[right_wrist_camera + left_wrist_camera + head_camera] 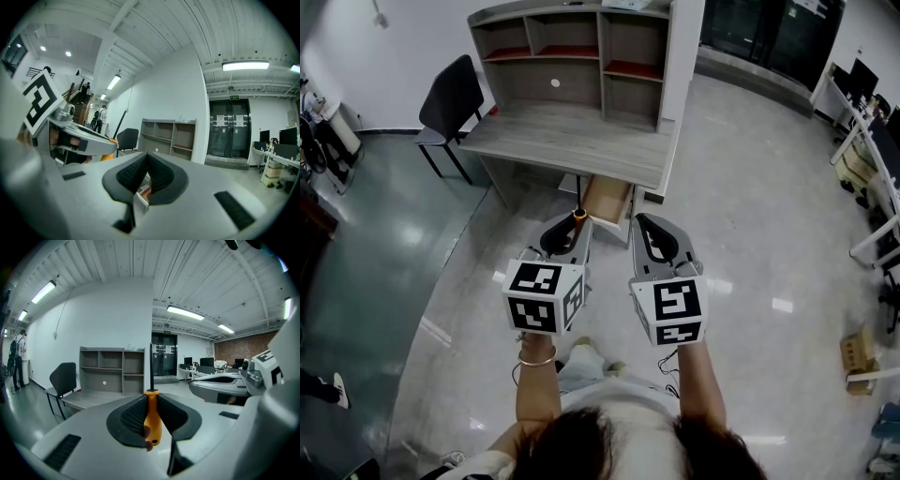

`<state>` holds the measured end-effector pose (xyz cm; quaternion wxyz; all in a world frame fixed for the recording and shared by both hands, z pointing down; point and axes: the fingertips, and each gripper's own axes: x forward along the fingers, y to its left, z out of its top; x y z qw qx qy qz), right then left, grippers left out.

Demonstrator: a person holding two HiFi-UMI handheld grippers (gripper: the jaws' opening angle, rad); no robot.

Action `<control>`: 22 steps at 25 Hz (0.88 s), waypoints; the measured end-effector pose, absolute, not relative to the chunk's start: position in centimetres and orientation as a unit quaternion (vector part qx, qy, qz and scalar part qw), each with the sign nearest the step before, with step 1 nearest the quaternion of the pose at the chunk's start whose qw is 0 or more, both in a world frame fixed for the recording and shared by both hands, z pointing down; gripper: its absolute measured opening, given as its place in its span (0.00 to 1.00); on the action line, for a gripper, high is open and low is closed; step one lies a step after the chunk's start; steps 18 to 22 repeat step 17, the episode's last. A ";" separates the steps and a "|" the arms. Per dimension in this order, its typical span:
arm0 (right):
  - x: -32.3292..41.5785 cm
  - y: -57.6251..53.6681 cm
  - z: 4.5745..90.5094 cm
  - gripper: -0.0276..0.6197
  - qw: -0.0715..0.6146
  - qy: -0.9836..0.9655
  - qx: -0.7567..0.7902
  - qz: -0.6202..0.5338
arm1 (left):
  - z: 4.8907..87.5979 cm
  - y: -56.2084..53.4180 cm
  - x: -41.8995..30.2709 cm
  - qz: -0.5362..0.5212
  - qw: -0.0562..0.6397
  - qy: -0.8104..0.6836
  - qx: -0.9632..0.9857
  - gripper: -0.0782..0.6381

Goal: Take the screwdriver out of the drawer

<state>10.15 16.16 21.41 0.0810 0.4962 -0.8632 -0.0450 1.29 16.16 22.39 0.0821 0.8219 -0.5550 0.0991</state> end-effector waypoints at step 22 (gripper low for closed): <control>10.1 14.5 21.7 0.08 0.069 -0.858 0.508 -0.008 | 22.6 14.5 0.5 0.109 0.080 -0.550 0.824 0.22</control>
